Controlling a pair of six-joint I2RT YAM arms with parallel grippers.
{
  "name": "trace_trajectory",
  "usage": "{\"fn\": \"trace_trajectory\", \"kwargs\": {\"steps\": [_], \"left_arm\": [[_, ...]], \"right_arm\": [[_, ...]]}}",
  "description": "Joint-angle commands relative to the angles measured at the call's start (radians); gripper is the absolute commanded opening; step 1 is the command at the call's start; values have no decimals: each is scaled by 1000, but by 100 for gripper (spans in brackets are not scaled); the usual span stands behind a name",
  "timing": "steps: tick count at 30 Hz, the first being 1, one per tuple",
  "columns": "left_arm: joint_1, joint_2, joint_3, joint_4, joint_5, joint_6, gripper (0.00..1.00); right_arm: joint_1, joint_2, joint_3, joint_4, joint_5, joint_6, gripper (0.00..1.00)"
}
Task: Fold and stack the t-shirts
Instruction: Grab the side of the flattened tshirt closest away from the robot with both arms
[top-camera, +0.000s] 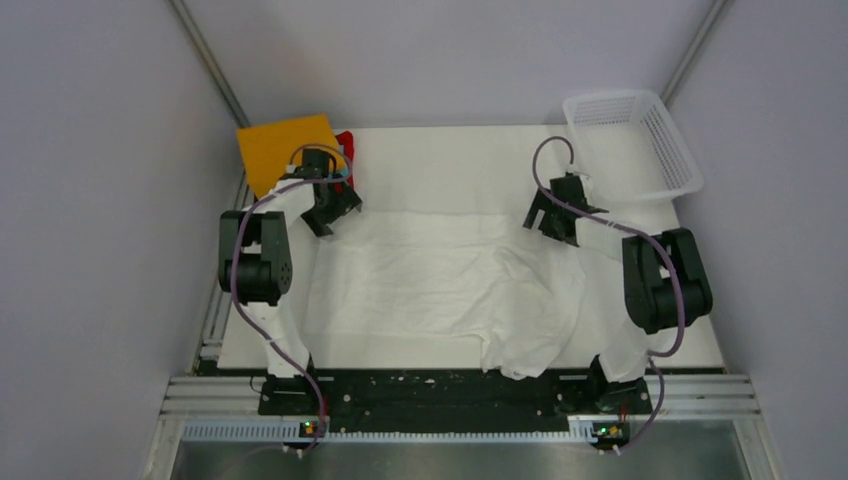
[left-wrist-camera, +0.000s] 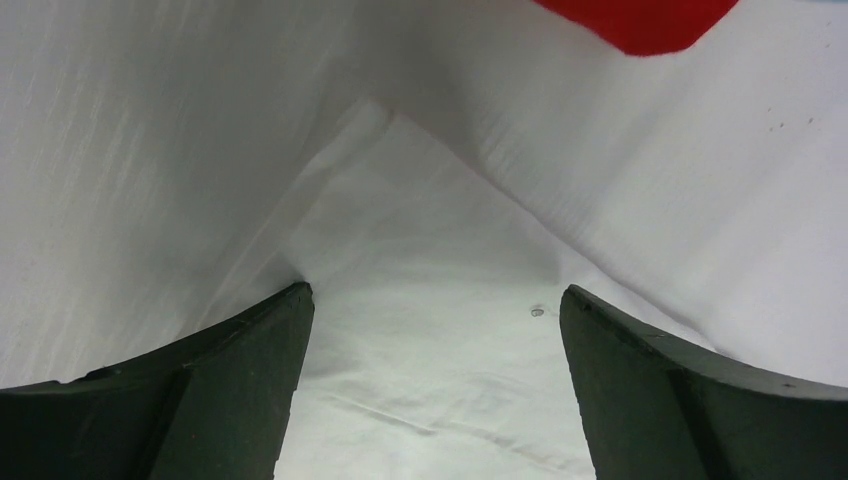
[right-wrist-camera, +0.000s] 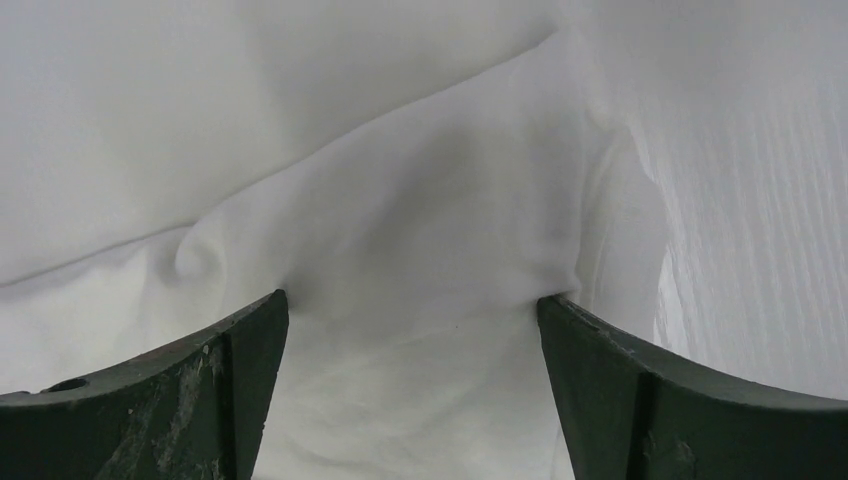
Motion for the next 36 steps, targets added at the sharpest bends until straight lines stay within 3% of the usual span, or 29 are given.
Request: {"fn": "trace_trajectory", "kwargs": {"steps": [1,10,16,24,36], "left_arm": [[23,102,60,46,20,-33,98],[26,227,269,-11,3,-49,98],[25,164,301,-50,9,-37,98],[21,-176,67,-63,-68,-34,99],[15,-862,-572,-145,-222,-172,99]], "right_arm": [[-50,137,100,34,-31,-36,93],[-66,295,361,3,-28,-78,93],[-67,242,445,-43,-29,-119,93],[-64,-25,336,-80,-51,-138,97],[-39,-561,-130,33,-247,-59,99]]}}
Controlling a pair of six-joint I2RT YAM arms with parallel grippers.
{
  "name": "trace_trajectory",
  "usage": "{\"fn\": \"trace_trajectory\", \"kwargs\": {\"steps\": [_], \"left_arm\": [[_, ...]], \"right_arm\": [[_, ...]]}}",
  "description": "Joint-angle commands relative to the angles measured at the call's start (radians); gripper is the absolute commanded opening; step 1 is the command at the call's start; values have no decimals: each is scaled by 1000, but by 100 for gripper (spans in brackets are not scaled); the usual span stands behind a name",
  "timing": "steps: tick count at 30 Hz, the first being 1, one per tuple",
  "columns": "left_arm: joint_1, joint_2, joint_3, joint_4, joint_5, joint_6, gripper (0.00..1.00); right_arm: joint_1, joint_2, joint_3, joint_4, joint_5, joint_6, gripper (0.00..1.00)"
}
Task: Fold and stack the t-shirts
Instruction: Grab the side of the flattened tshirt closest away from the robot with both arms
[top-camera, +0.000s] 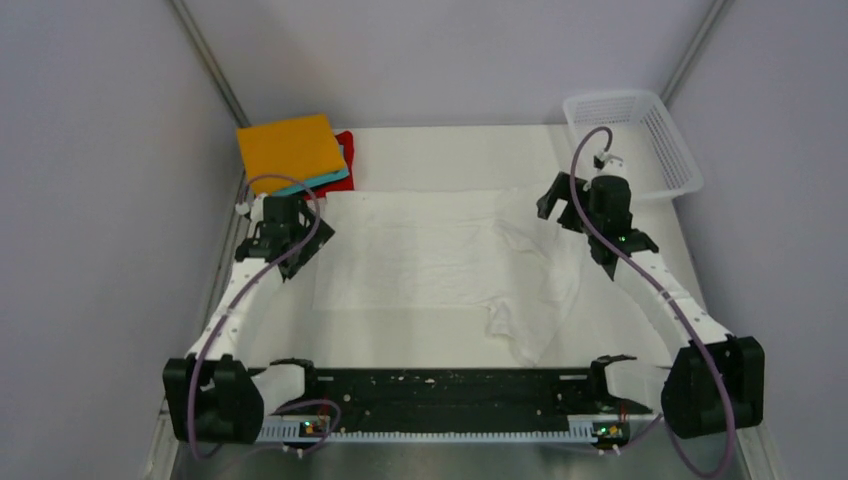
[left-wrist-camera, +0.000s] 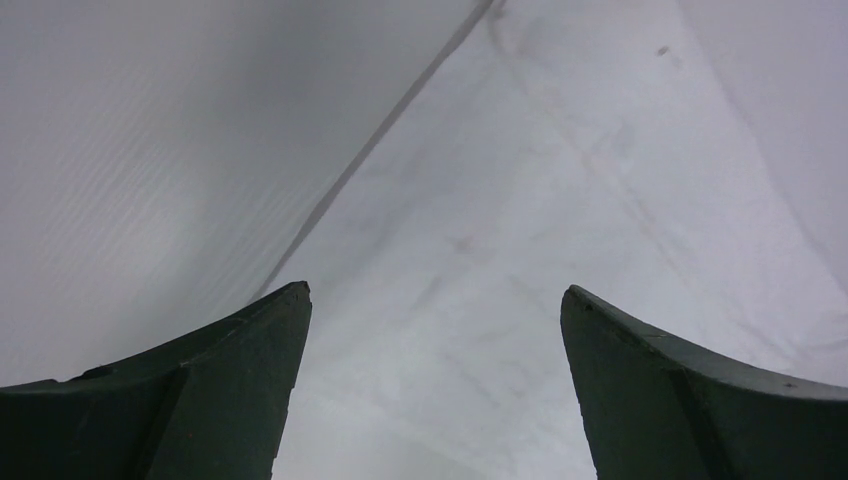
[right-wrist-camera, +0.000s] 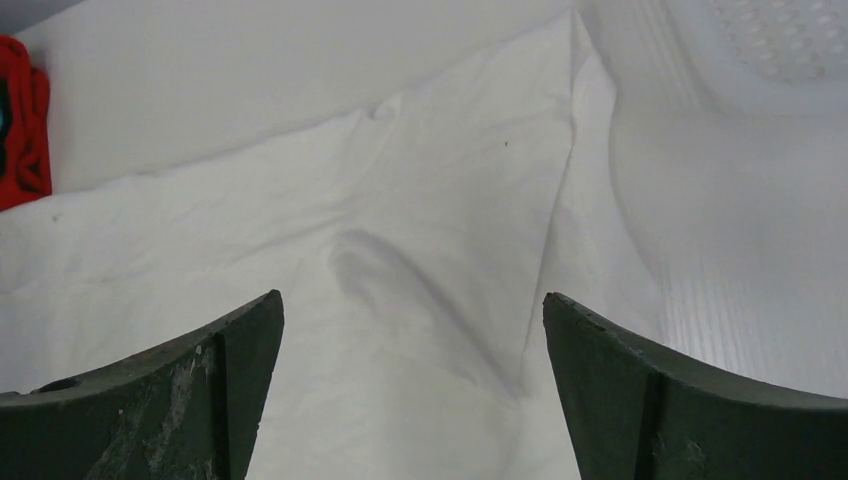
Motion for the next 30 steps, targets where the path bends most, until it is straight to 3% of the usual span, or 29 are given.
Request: {"fn": "trace_trajectory", "kwargs": {"steps": [1,9,15,20,27,28,30], "left_arm": [[-1,-214,-238,-87,-96,-117,99],[-1,-515,-493,-132,-55,-222,94],[-2,-423,-531,-56,-10,-256,85],[-1,-272,-537,29,36,-257,62],[-1,-147,-519,81,-13,-272,30],[-2,-136,-515,82,-28,-270,29],[-2,-110,-503,83,-49,-268,15]], "right_arm": [[6,-142,-129,69,-116,43,99],[6,-247,-204,50,-143,33,99],[6,-241,-210,50,-145,28,99],[6,-250,-218,45,-110,26,99],[5,-270,-229,37,-82,22,99],[5,-270,-228,33,-80,23,99],[6,-273,-229,30,-82,20,99]]}}
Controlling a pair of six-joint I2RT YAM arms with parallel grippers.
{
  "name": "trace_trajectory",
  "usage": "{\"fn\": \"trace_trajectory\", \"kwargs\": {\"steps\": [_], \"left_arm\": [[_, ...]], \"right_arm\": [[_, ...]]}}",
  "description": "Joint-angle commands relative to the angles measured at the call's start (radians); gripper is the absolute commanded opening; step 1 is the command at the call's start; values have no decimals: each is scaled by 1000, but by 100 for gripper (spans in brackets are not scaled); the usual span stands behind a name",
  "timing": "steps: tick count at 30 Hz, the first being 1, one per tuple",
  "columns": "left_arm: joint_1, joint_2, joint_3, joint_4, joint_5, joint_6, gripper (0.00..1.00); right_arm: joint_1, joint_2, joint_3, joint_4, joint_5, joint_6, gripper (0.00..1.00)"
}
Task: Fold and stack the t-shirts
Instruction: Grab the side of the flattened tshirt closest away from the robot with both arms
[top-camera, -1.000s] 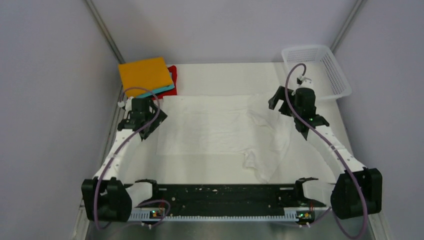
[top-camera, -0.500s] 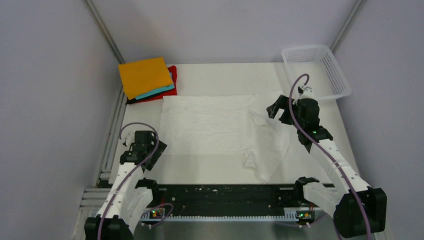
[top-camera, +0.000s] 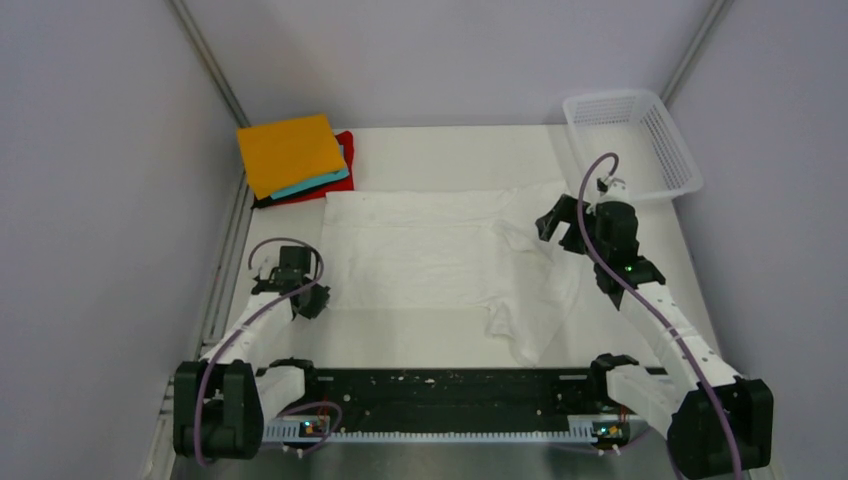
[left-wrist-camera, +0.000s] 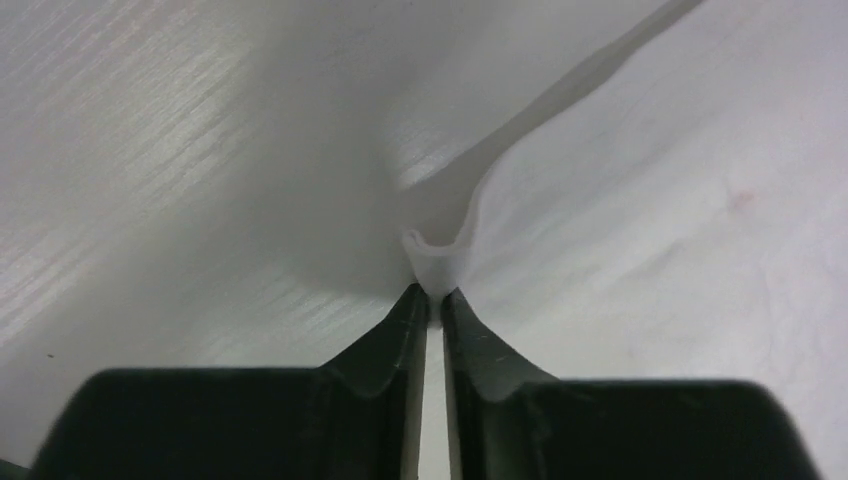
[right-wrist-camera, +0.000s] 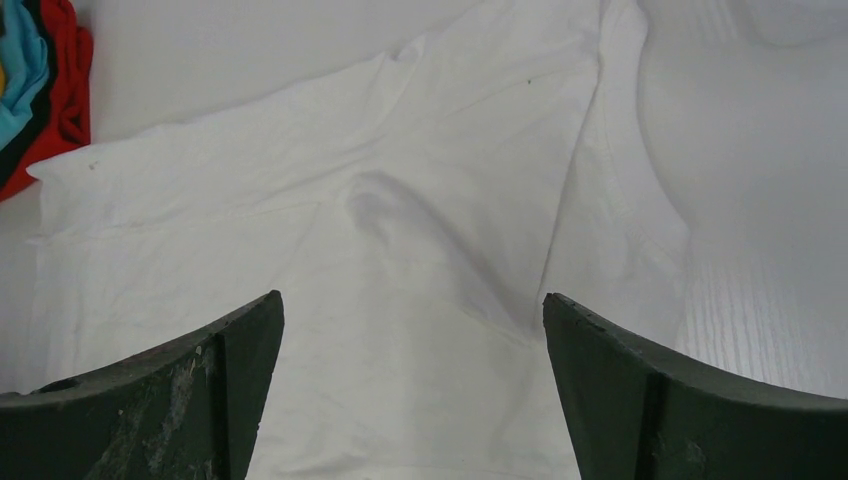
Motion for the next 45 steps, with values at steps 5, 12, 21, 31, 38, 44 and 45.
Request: {"fn": "trace_trajectory", "kwargs": {"steps": [5,12,21,31,38,44,45], "left_arm": [[-1,112,29,60,-66,14,0],[-2,62,8,92,-70,43,0],[-1,-41,-30,155,-78,28,0],[-2,-129,-59,175,-79,16,0],[-1,-139,-51,172,-68,24,0],[-1,-140,-53,174,-71,21,0],[-2,-137,-50,175,-73,20,0]], "right_arm": [[9,-32,-3,3,-27,-21,98],[176,-37,11,-56,18,-62,96],[462,-85,19,-265,231,-6,94],[796,-97,36,-634,206,145,82],[877,-24,-49,-638,237,288,70],[877,13,-174,-462,283,389,62],[877,20,-188,-431,278,387,60]]}}
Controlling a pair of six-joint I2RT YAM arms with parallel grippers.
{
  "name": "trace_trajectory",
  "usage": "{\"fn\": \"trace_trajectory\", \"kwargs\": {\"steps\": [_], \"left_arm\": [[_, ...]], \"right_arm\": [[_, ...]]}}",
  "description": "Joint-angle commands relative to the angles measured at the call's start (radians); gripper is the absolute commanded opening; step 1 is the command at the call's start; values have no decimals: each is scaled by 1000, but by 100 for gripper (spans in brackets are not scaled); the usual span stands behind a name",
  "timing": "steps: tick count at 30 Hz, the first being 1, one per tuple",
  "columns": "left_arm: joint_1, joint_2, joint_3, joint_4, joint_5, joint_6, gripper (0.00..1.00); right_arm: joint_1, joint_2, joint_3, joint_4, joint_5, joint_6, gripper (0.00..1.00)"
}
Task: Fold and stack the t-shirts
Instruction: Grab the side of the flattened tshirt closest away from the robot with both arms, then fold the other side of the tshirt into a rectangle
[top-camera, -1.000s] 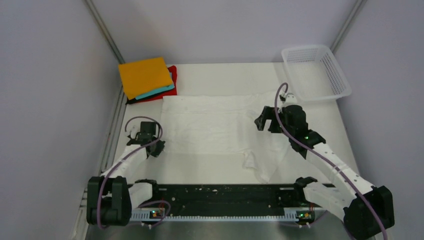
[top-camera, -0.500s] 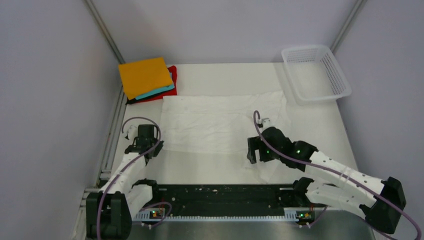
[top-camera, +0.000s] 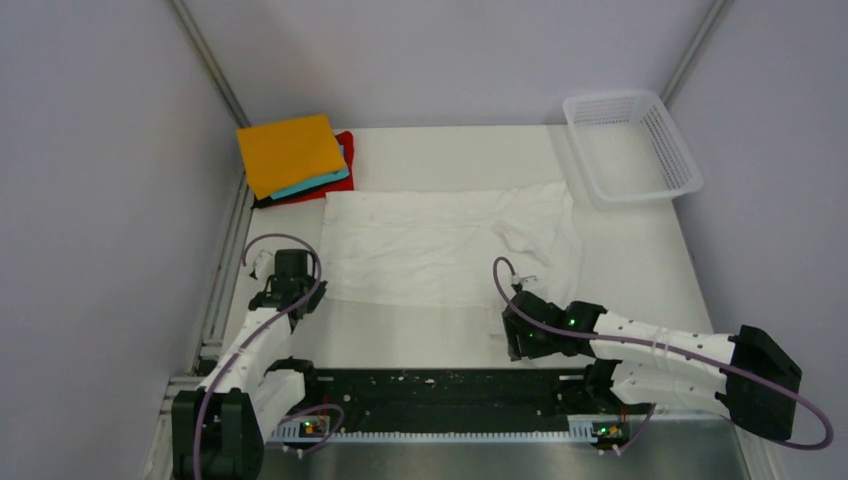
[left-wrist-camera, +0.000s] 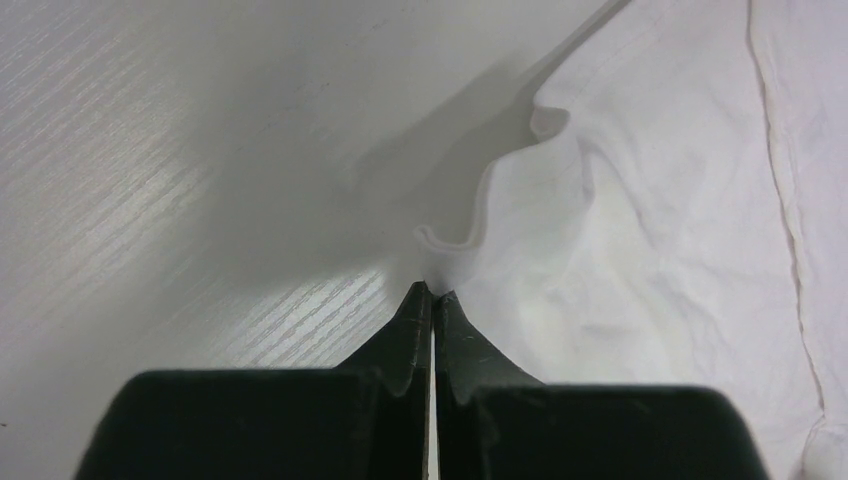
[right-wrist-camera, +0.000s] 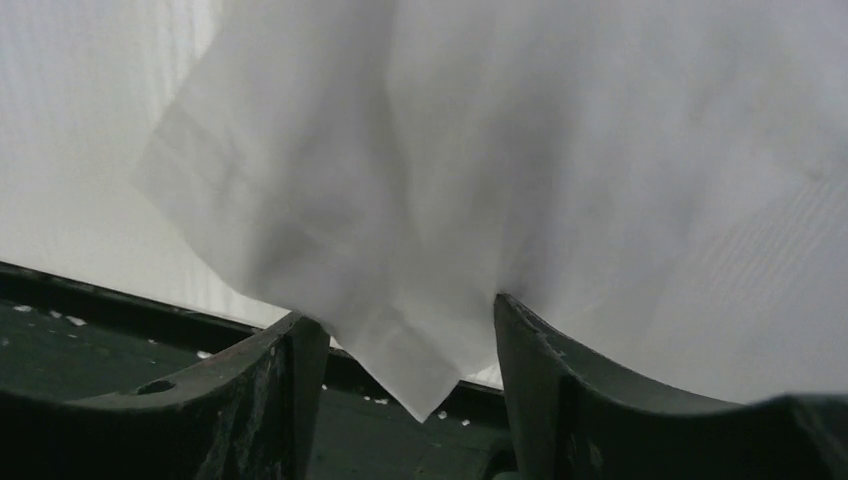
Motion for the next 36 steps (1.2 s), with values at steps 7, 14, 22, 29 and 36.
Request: {"fn": "trace_trajectory", "kwargs": {"steps": [7,14,22,29,36], "left_arm": [[0,-7,10,39,-21,-11,0],[0,-1,46,44,-19,-15,0],[1,79,143,78,-9,-18,0],[1,209,246,86,-27,-15,0],[1,380,364,98,-3,33,0]], "right_arm": [[9,44,-2,102,143,99,19],[8,1,127,-8,332,66,0],[-115,38,267,11,431,-70,0],[-285,115,332,211,360,-310,0],[-445,282,393,398,208,-525,0]]}}
